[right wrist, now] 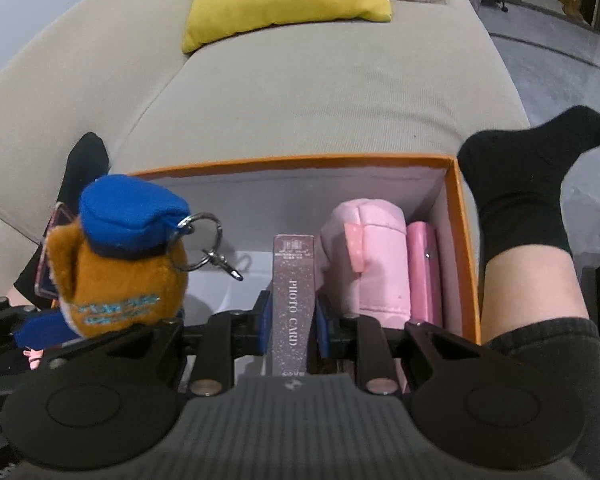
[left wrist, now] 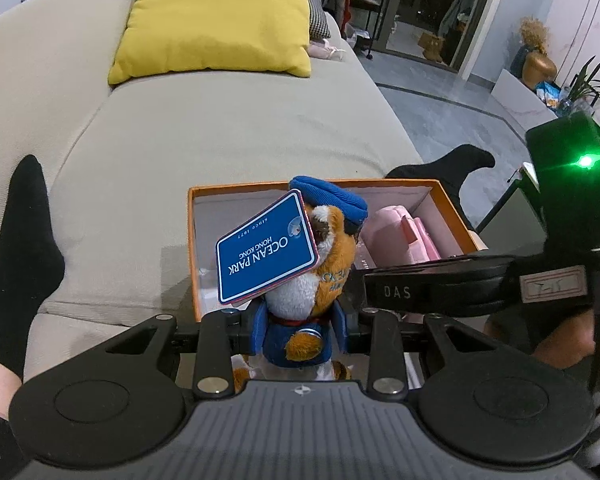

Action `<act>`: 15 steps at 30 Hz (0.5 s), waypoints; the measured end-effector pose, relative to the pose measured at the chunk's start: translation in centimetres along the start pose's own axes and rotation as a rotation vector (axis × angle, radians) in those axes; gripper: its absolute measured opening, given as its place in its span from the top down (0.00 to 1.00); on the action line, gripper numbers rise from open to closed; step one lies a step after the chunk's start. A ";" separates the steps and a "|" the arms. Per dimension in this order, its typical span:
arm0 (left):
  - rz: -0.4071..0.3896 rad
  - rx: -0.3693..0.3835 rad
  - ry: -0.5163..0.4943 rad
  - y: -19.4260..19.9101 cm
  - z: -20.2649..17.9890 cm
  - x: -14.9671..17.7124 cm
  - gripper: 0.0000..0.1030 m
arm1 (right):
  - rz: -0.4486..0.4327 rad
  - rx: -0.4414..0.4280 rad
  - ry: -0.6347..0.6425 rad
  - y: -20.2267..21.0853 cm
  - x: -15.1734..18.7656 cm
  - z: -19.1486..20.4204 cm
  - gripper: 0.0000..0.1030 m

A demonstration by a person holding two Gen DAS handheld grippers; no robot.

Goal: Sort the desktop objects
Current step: 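Lower the bear and the photo card box into the shoebox beside the pink items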

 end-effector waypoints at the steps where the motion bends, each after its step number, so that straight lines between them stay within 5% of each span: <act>1: 0.012 -0.009 0.000 -0.2 0.0 -0.1 0.63 | -0.005 0.006 0.007 0.0 0.0 0.0 0.77; 8: 0.124 -0.053 0.010 -2.7 -0.8 -0.6 0.61 | 0.040 -0.073 -0.120 -1.0 -1.1 -0.9 0.77; 15: 0.133 -0.113 -0.023 -5.0 -2.2 -1.1 0.63 | 0.056 -0.100 -0.175 -1.2 -1.3 -1.3 0.77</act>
Point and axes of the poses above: each gripper's, at about its wrist camera, not at the fingertips, and y roughly against the way its jaws point, z to its left, x to its underside, the point moved 1 cm from there along -y, roughly the way its jaws point, and after that the axes turned 7 degrees about x, right-handed, at the moved point
